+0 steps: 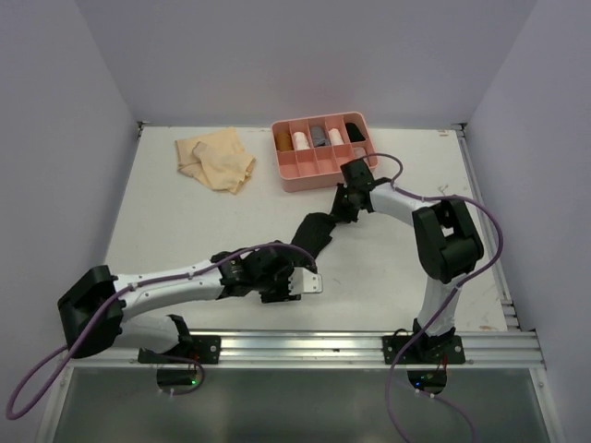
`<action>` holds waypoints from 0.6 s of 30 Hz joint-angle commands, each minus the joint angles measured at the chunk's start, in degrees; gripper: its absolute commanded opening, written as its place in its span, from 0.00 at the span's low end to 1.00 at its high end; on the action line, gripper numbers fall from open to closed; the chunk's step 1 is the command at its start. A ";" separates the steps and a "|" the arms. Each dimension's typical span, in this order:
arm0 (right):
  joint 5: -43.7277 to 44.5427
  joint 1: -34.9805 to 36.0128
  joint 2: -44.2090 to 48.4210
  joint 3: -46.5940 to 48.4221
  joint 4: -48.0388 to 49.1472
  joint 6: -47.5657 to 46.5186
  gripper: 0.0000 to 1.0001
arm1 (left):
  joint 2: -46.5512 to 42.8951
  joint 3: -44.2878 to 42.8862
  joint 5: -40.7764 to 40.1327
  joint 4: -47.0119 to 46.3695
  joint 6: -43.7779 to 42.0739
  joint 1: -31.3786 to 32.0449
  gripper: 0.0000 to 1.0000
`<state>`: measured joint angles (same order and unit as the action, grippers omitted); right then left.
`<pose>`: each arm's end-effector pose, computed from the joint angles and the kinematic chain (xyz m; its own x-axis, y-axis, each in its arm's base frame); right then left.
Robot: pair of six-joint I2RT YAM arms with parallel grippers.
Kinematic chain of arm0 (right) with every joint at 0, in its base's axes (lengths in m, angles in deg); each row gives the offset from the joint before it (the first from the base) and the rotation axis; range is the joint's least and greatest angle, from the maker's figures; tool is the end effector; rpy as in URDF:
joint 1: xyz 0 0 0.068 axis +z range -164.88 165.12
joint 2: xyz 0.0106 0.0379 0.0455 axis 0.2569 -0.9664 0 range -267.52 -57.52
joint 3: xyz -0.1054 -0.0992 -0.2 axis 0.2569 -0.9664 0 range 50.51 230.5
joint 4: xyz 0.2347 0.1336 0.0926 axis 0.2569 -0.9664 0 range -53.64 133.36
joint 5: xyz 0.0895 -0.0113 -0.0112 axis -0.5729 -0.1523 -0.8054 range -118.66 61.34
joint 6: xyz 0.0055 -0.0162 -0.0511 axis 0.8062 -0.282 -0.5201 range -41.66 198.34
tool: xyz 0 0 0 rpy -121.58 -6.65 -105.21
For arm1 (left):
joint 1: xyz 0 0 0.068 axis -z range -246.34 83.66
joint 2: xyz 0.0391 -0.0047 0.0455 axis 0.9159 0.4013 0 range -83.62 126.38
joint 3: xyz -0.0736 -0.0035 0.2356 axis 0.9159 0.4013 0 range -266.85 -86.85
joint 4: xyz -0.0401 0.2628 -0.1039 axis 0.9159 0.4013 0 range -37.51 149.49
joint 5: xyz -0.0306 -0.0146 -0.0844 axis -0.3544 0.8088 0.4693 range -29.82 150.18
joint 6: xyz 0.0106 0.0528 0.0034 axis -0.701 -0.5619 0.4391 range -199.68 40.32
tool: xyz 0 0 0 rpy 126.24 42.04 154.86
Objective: Roll the underwear
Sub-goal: Fold the underwear
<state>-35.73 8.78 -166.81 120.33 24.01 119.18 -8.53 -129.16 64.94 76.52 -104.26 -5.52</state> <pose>0.3664 0.1654 0.1182 -0.8915 0.3177 -0.3228 0.1668 0.8929 0.4182 0.1333 -0.2449 0.1549 0.0001 0.8501 -0.5266 0.9811 0.1019 0.1646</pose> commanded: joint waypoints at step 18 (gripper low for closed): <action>-5.50 -1.07 2.77 7.52 -17.56 -7.62 0.34 | -9.09 -7.88 2.28 -0.21 8.40 -14.50 1.00</action>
<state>-38.97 7.92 -163.80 126.36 10.70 113.79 -18.32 -134.73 68.76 78.86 -100.02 -19.60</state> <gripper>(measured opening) 0.340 0.997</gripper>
